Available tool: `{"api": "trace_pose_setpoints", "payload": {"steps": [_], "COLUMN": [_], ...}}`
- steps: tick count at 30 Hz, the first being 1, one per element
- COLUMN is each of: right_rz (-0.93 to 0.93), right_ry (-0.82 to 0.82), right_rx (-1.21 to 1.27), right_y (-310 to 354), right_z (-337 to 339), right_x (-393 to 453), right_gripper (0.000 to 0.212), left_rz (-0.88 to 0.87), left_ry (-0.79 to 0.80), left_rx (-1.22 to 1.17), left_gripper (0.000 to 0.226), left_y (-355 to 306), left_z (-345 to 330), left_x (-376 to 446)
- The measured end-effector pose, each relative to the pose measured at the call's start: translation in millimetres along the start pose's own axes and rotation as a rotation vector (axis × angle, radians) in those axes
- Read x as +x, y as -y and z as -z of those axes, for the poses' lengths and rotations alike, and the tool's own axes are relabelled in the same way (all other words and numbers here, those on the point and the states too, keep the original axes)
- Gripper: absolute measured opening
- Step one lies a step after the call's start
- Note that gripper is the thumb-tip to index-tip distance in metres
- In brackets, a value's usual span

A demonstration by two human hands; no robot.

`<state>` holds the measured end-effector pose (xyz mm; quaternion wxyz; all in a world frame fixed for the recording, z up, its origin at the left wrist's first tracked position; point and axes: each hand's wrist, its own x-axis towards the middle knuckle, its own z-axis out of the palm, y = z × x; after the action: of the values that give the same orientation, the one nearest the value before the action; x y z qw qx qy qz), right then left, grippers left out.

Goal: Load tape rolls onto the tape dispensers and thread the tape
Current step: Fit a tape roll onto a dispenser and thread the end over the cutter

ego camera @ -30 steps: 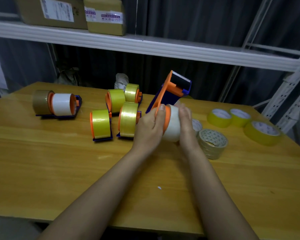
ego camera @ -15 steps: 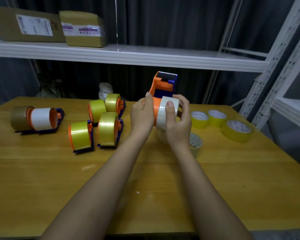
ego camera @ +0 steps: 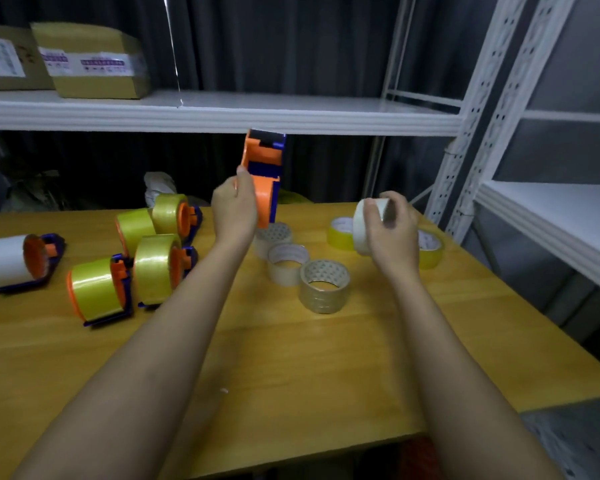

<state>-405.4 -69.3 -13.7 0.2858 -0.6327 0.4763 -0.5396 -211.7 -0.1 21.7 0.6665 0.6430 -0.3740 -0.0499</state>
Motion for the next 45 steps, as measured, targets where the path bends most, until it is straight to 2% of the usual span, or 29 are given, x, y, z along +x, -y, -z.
{"api": "trace_pose_setpoints", "payload": {"steps": [3, 7, 10, 13, 18, 24, 28, 29, 33, 34, 36, 38, 41, 45], "right_rz": [-0.039, -0.084, -0.15, -0.162, 0.057, 0.037, 0.101, 0.119, 0.153, 0.166, 0.215, 0.264, 0.227, 0.228], "right_ry": [0.219, 0.41, 0.506, 0.527, 0.494, 0.597, 0.469, 0.43, 0.296, 0.259, 0.178, 0.126, 0.147, 0.179], "right_rx": [-0.399, -0.699, -0.828, -0.843, -0.86, -1.121, -1.157, -1.153, -0.957, -0.876, -0.648, -0.366, 0.039, 0.32], "right_y": [-20.4, -41.1, -48.3, -49.1, -46.3, -56.6, -64.0, -64.0, -52.0, -46.1, -31.9, -14.6, 7.2, 26.8], "right_z": [0.9, -5.2, -7.8, -13.3, -40.4, -85.9, -95.7, -95.9, -88.8, -84.6, -77.6, -71.6, -68.1, -76.9], "right_x": [17.2, 27.1, 35.3, 46.2, 60.2, 79.3, 85.0, 85.0, 77.2, 73.1, 59.1, 39.6, 9.6, -20.2], "right_gripper": [0.052, 0.064, 0.072, 0.076, 0.055, 0.042, 0.009, 0.006, 0.006, 0.012, 0.02, 0.015, 0.006, 0.008], "left_rz": [-0.062, -0.102, -0.122, -0.128, -0.13, -0.157, -0.144, -0.139, -0.117, -0.113, -0.099, -0.069, 0.01, 0.051], "left_ry": [0.133, 0.213, 0.255, 0.276, 0.286, 0.318, 0.318, 0.316, 0.284, 0.272, 0.239, 0.194, 0.122, 0.133], "left_rx": [0.069, 0.104, 0.105, 0.086, 0.054, 0.039, 0.007, 0.004, -0.025, -0.027, -0.031, -0.061, -0.095, -0.103], "left_gripper": [0.045, 0.046, 0.047, 0.046, 0.046, 0.044, 0.044, 0.044, 0.045, 0.045, 0.046, 0.046, 0.045, 0.04], "left_y": [0.3, 10.0, 17.9, 20.8, 25.6, 41.8, 47.2, 48.6, 49.1, 48.3, 45.1, 42.0, 39.2, 40.7], "left_z": [-14.2, -31.2, -39.4, -45.1, -49.0, -40.8, -32.3, -30.1, -17.8, -16.0, -9.8, -1.1, 12.0, 31.3], "left_x": [-4.3, -8.6, -6.3, -2.6, 7.2, 19.3, 23.3, 23.1, 21.7, 21.3, 19.7, 16.1, 10.3, -4.0]}}
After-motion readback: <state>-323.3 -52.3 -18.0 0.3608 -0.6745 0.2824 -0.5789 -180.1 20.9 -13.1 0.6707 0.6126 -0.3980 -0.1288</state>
